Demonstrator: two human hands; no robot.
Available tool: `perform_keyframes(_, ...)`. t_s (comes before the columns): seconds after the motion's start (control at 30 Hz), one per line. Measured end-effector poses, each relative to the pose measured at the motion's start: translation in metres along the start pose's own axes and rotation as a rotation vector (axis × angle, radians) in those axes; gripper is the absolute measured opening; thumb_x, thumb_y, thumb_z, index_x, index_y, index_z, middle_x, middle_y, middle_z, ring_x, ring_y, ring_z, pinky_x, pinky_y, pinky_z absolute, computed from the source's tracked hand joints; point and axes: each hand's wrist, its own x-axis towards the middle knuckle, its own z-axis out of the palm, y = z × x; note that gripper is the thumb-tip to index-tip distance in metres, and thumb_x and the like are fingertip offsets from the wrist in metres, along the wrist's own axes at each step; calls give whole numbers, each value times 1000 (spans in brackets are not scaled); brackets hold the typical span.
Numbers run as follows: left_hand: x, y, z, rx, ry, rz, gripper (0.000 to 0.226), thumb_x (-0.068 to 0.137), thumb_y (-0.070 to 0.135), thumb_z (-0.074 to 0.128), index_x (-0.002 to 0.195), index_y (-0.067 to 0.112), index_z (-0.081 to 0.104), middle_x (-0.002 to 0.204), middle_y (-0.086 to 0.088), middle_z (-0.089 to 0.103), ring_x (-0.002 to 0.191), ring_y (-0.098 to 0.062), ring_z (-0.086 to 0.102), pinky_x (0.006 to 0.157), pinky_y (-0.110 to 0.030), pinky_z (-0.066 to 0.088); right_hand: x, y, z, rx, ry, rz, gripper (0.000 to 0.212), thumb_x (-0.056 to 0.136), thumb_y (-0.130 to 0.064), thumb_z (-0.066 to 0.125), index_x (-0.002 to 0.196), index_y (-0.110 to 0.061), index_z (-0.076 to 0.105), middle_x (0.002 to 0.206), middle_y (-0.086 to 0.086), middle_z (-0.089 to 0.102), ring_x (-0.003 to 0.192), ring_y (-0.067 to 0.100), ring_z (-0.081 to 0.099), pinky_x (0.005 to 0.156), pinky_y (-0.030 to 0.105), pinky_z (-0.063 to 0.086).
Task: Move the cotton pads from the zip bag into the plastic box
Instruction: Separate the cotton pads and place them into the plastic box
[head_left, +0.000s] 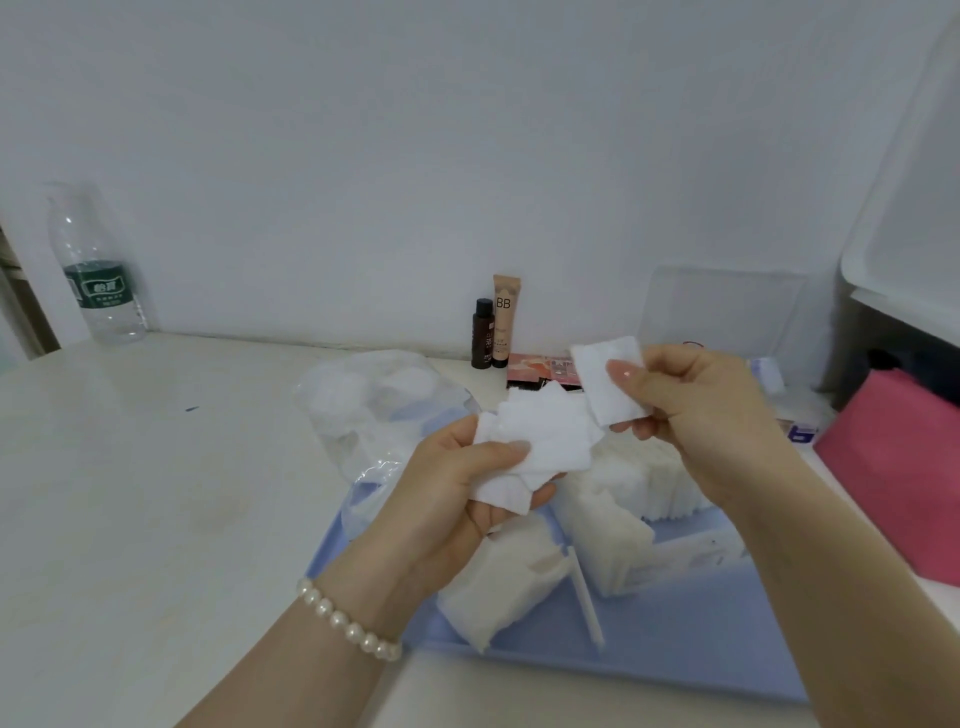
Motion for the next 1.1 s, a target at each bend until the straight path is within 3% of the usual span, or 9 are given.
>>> perform_keyframes(0.13,1,-3,1,-1,34,34,29,81,-14,54,109,-6,54,99,-20,69,75,-30,69,55,-28,57,2,-6,-5,274,110,33,11,87,-1,57,82,-11,61,78,4,67,61,8,67,50,18,52)
perform_keyframes(0.33,1,-6,1,-84,8,87,45,76,-20,53,113,5,56,108,-18,68,93,-34,66,63,-30,59,-2,-15,-8,568,-78,184,28,66,-2,59,94,1,63,84,10,73,75,18,71,59,24,56)
perform_keyframes(0.43,2,-9,5,-209,7,97,49,71,-15,55,116,3,56,115,-19,65,103,-37,64,70,-35,59,-9,-19,1,554,-85,210,26,65,-11,60,90,-4,61,72,6,72,62,13,69,49,18,52)
perform_keyframes(0.6,3,-12,4,-283,-39,79,48,75,1,57,122,-3,52,116,-21,64,96,-31,65,71,-35,58,-26,-16,28,362,-137,183,10,75,-17,63,80,-9,60,55,3,64,37,10,55,36,17,42)
perform_keyframes(0.77,0,-12,2,-191,-150,66,53,71,4,55,119,-16,44,88,-19,59,84,-30,59,71,-33,54,-25,-5,37,165,-124,68,7,85,-12,61,87,-6,59,45,3,58,29,12,46,32,19,32)
perform_keyframes(0.83,0,-9,0,-167,-189,23,54,69,4,55,119,-14,47,95,-28,61,91,-35,59,77,-39,53,-23,-4,32,92,-174,9,4,85,-11,60,84,-7,58,38,-1,54,26,11,41,32,18,28)
perform_keyframes(0.9,1,-8,-3,-164,-156,-14,68,66,7,62,128,-12,42,119,-36,54,103,-39,55,82,-43,51,-22,-5,27,5,-267,-16,6,83,-12,60,86,-7,62,34,-2,50,25,9,37,34,17,25)
perform_keyframes(1.03,2,-9,0,-176,-141,-3,56,72,1,62,127,-2,52,114,-25,60,97,-33,61,74,-36,56,-18,-7,20,221,-242,135,21,74,-20,61,86,-3,62,42,0,54,27,8,36,32,15,27)
perform_keyframes(1.1,1,-10,2,-201,-106,26,45,71,-7,66,116,-1,60,105,-18,67,88,-26,67,73,-33,58,-14,-7,17,449,-157,237,11,71,-20,63,67,-10,64,49,-3,57,29,6,38,32,12,30)
